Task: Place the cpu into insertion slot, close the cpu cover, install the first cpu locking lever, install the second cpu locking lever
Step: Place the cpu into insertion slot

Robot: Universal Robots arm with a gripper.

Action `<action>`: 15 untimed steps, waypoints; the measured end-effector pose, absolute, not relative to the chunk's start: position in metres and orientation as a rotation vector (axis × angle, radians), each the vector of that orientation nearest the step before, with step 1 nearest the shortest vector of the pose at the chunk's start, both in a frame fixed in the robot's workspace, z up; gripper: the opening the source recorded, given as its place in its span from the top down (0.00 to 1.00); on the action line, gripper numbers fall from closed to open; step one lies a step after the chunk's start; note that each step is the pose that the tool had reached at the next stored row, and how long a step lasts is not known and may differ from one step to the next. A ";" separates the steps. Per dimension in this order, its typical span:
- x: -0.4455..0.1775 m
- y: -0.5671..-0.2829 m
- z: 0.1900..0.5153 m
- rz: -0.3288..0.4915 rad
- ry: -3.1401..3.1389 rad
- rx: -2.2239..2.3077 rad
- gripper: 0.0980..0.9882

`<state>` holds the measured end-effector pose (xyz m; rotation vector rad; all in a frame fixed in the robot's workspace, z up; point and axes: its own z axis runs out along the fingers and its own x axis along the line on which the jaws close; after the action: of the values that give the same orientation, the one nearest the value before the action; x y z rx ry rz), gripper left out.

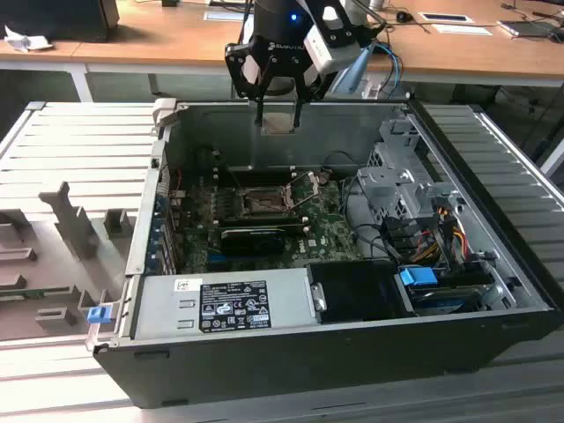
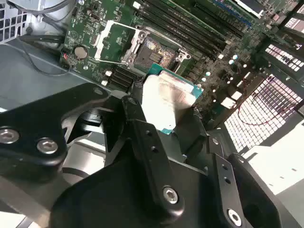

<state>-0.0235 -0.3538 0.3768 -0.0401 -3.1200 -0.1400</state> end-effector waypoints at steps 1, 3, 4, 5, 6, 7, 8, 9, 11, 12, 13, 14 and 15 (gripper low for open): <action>-0.024 -0.354 0.377 -0.140 -3.120 -0.045 0.52; -0.024 -0.354 0.377 -0.140 -3.120 -0.081 0.52; -0.024 -0.354 0.377 -0.141 -3.120 -0.101 0.52; -0.024 -0.354 0.377 -0.141 -3.120 -0.134 0.52; -0.024 -0.354 0.377 -0.141 -3.119 -0.176 0.52; -0.024 -0.354 0.376 -0.141 -3.118 -0.200 0.52; -0.024 -0.354 0.376 -0.142 -3.118 -0.213 0.52; -0.024 -0.354 0.376 -0.142 -3.118 -0.218 0.52; -0.024 -0.354 0.376 -0.141 -3.117 -0.220 0.52; -0.024 -0.354 0.376 -0.141 -3.117 -0.220 0.52; -0.024 -0.354 0.375 -0.141 -3.117 -0.220 0.52; -0.024 -0.354 0.375 -0.141 -3.117 -0.220 0.52; -0.024 -0.354 0.375 -0.141 -3.117 -0.220 0.52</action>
<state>-0.0240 -0.3538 0.3751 -0.2204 -3.1169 -0.1413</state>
